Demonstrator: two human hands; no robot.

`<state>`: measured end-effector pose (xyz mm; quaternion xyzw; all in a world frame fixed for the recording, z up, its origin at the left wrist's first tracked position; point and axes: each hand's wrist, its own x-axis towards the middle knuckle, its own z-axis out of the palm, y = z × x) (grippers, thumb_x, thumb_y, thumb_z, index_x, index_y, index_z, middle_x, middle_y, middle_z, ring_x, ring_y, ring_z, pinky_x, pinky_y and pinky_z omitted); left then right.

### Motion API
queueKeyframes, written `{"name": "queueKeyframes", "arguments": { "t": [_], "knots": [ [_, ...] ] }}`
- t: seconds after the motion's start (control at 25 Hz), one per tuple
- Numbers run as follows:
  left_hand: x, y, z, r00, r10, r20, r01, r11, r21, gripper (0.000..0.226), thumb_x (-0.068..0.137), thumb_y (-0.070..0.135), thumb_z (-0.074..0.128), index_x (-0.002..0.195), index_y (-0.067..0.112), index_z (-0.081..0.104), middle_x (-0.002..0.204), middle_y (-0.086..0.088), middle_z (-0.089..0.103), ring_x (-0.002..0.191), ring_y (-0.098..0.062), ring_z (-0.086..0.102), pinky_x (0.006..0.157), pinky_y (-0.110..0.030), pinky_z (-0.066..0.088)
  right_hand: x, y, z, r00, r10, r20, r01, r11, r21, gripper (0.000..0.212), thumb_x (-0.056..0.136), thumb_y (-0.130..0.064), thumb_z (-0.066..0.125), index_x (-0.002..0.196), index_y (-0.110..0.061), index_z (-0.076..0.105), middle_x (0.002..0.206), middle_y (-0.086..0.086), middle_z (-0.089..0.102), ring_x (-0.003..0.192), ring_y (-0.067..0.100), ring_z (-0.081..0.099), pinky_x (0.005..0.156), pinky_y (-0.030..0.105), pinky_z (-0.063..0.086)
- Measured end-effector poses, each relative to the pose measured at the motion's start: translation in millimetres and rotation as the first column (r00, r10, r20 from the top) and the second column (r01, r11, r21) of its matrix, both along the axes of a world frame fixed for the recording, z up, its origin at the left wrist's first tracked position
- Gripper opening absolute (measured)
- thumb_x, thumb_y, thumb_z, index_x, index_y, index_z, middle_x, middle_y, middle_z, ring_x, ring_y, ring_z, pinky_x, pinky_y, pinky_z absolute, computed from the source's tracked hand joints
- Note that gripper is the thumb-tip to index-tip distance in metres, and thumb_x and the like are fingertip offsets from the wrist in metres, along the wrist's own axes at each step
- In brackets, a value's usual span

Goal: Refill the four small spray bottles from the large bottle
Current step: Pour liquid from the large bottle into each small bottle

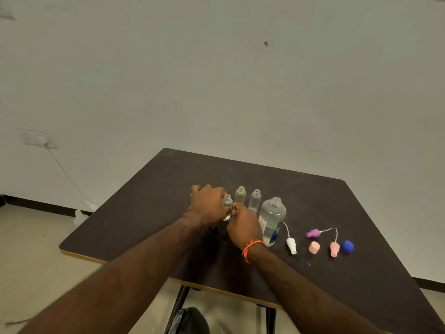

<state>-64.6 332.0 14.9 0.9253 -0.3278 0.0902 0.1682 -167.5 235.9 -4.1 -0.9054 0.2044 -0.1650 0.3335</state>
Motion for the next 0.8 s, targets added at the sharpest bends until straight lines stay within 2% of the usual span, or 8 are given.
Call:
{"name": "queueKeyframes", "arguments": {
  "t": [0.24, 0.4, 0.56, 0.68, 0.8],
  "knots": [
    [34.9, -11.5, 11.7, 0.999, 0.028, -0.044, -0.023, 0.993, 0.118, 0.027, 0.084, 0.049, 0.062, 0.094, 0.025, 0.065, 0.081, 0.006, 0.069, 0.086, -0.016, 0.067, 0.107, -0.047, 0.023, 33.1, -2.4, -1.8, 0.998, 0.037, -0.04, -0.036, 0.999, 0.039, 0.026, 0.086, -0.005, 0.047, 0.099, -0.022, 0.061, 0.095, 0.002, 0.071, 0.089, 0.025, 0.066, 0.072, 0.03, 0.047],
    [46.5, -14.4, 11.0, 0.996, 0.057, -0.068, -0.043, 0.981, 0.19, 0.029, 0.087, 0.05, 0.065, 0.098, 0.023, 0.064, 0.088, 0.005, 0.07, 0.092, -0.018, 0.066, 0.11, -0.05, 0.022, 48.5, -6.9, -10.6, 0.996, 0.067, -0.065, -0.063, 0.996, 0.057, 0.028, 0.086, -0.008, 0.049, 0.104, -0.026, 0.061, 0.099, 0.0, 0.07, 0.092, 0.024, 0.067, 0.081, 0.034, 0.054],
    [55.2, -13.1, 8.3, 0.995, 0.077, -0.07, -0.063, 0.981, 0.182, 0.032, 0.087, 0.052, 0.067, 0.101, 0.024, 0.064, 0.092, 0.004, 0.071, 0.097, -0.02, 0.067, 0.115, -0.054, 0.02, 59.8, -6.7, -16.4, 0.996, 0.071, -0.06, -0.068, 0.996, 0.064, 0.028, 0.086, -0.009, 0.052, 0.106, -0.026, 0.06, 0.1, -0.001, 0.071, 0.093, 0.024, 0.068, 0.085, 0.038, 0.057],
    [57.7, -11.3, 3.1, 0.991, 0.076, -0.105, -0.057, 0.983, 0.176, 0.043, 0.085, 0.054, 0.069, 0.115, 0.024, 0.062, 0.102, 0.003, 0.071, 0.107, -0.02, 0.065, 0.114, -0.053, 0.021, 57.7, -5.0, -14.6, 0.997, 0.057, -0.048, -0.054, 0.997, 0.06, 0.028, 0.086, -0.009, 0.052, 0.107, -0.025, 0.06, 0.101, 0.001, 0.071, 0.096, 0.026, 0.068, 0.083, 0.038, 0.056],
    [54.1, -8.2, -0.4, 0.993, 0.047, -0.108, -0.03, 0.988, 0.151, 0.069, 0.082, 0.057, 0.07, 0.14, 0.026, 0.05, 0.129, -0.001, 0.062, 0.129, -0.022, 0.051, 0.11, -0.051, 0.024, 38.1, -5.0, -8.9, 1.0, 0.015, -0.008, -0.015, 1.0, 0.02, 0.034, 0.086, -0.013, 0.054, 0.117, -0.024, 0.059, 0.109, 0.001, 0.07, 0.103, 0.025, 0.067, 0.089, 0.042, 0.055]
  ]
}}
